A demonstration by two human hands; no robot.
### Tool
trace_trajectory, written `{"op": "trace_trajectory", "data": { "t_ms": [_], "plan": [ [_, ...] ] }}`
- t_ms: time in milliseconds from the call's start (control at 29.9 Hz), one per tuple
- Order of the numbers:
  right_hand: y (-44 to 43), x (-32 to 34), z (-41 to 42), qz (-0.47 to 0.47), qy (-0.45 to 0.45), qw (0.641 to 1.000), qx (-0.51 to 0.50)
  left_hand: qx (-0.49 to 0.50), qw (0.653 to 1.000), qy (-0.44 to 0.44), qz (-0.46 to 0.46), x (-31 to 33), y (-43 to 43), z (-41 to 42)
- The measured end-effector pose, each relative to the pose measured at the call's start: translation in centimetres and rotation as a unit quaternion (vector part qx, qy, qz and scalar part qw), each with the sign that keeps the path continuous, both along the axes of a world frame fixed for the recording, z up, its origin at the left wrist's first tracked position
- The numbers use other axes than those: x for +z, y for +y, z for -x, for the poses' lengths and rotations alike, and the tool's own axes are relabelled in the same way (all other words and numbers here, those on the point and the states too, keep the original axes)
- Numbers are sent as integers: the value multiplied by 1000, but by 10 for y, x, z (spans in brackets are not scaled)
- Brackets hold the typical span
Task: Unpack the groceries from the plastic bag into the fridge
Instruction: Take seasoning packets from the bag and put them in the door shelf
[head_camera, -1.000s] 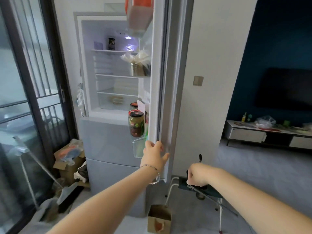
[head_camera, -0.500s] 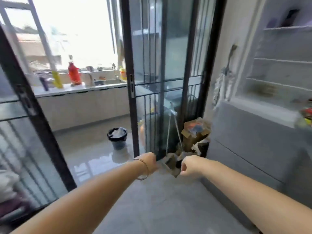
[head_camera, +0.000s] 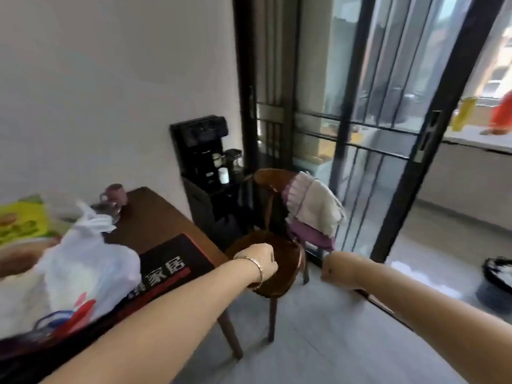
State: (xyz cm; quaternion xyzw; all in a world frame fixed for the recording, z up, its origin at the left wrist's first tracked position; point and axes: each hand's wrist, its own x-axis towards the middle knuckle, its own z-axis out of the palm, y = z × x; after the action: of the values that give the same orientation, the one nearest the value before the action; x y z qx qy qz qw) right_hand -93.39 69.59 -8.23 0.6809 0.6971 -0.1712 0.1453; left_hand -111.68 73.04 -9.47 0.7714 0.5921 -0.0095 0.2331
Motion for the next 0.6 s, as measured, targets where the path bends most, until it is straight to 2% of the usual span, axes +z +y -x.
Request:
{"op": "trace_trajectory", "data": {
  "t_ms": [100,301,434,601],
  "plan": [
    [28,-3,76,-2,10,991,132,149,989,1,-24,-1,-24,90],
    [26,5,226,-16,44,947,317,367,929,4,-43,6,-89,240],
    [25,12,310,-19,66,921,384,453,888,0,-77,15,-116,318],
    [46,37,403,-50,87,907,410,486,863,-2,-137,38,-108,405]
  ]
}}
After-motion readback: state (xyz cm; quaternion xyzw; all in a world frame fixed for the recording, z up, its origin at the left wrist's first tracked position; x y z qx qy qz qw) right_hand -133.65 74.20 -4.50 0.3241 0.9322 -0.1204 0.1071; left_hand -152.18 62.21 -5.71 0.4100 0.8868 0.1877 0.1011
